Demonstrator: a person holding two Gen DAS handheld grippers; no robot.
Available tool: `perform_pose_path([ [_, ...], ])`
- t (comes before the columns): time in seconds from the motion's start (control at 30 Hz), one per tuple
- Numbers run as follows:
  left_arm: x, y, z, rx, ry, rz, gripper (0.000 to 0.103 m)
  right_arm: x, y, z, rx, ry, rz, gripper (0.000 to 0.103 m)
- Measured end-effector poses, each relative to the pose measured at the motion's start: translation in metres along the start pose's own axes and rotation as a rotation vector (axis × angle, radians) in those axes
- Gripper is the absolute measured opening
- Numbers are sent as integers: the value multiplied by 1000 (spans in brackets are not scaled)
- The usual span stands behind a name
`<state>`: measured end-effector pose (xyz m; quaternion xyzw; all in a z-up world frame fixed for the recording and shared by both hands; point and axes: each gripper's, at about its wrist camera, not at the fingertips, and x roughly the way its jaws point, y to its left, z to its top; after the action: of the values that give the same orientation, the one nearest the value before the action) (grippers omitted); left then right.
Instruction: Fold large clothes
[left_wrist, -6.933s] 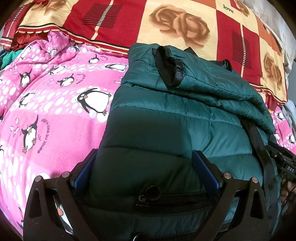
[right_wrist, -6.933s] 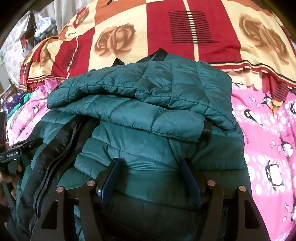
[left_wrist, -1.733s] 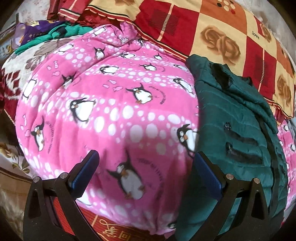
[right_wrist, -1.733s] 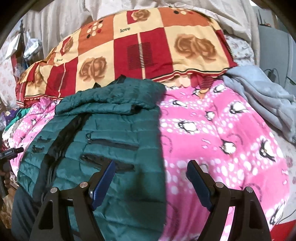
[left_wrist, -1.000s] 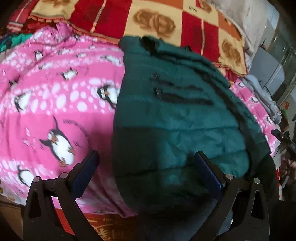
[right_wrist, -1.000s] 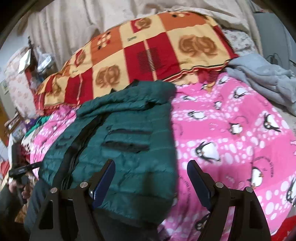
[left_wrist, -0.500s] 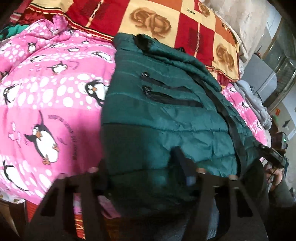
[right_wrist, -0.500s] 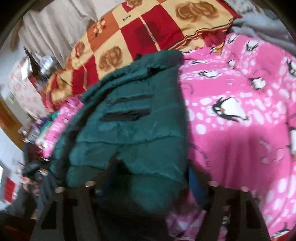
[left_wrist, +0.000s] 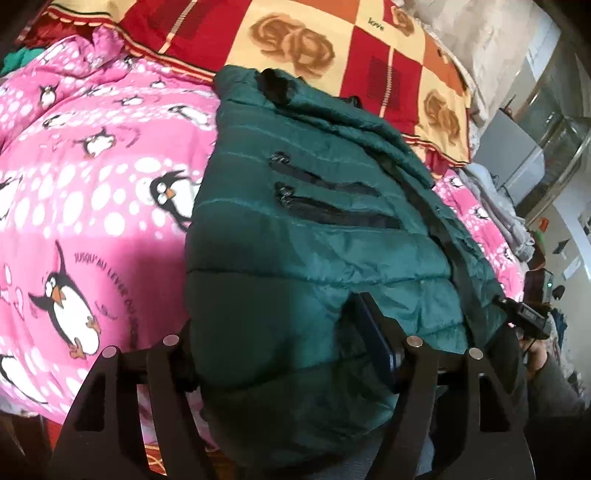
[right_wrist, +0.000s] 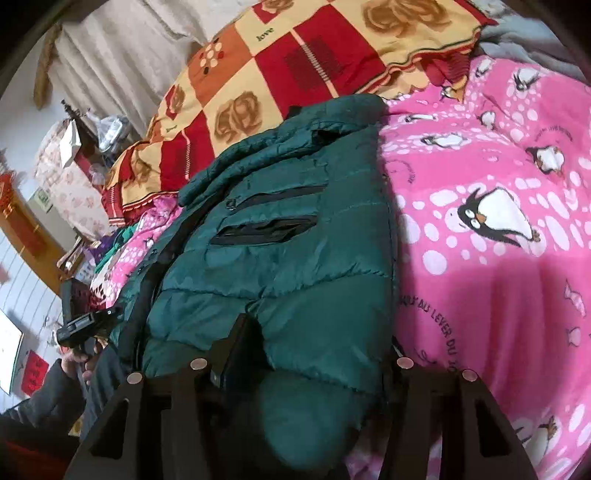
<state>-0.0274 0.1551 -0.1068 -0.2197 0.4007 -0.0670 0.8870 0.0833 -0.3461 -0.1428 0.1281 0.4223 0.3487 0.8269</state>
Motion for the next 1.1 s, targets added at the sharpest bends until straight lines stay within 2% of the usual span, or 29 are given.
perform_pose_path([
  [0.03,-4,-1,1,4,-15,-10,63,0,-1,1,2,5,3,52],
  [0.07,-6,-1,1,7,-25,-11,51,0,-1,2,3,10,5,52],
  [0.13,-8,1,3,4,-33,-12,43,0,-2,2,6,16,8,53],
  [0.17,-9,2,3,4,-36,-3,33,0,-2,2,5,16,7,53],
  [0.27,-10,4,4,-2,-42,-4,32,-2,3,3,-19,19,-11,52],
  [0.3,-10,4,5,-1,-42,-1,32,-5,8,4,-34,12,-20,49],
  [0.43,-2,12,7,-51,-36,-20,32,-14,23,5,-93,-50,25,47],
  [0.57,6,14,8,-103,-37,-26,32,8,13,5,-53,41,1,46],
  [0.83,4,17,5,-130,-43,-29,32,11,9,8,-1,75,13,47],
  [0.97,1,7,7,-102,-22,38,32,4,28,7,-104,35,-54,41],
  [1.1,2,-22,3,18,-22,220,33,-8,37,7,-132,-34,-57,27],
])
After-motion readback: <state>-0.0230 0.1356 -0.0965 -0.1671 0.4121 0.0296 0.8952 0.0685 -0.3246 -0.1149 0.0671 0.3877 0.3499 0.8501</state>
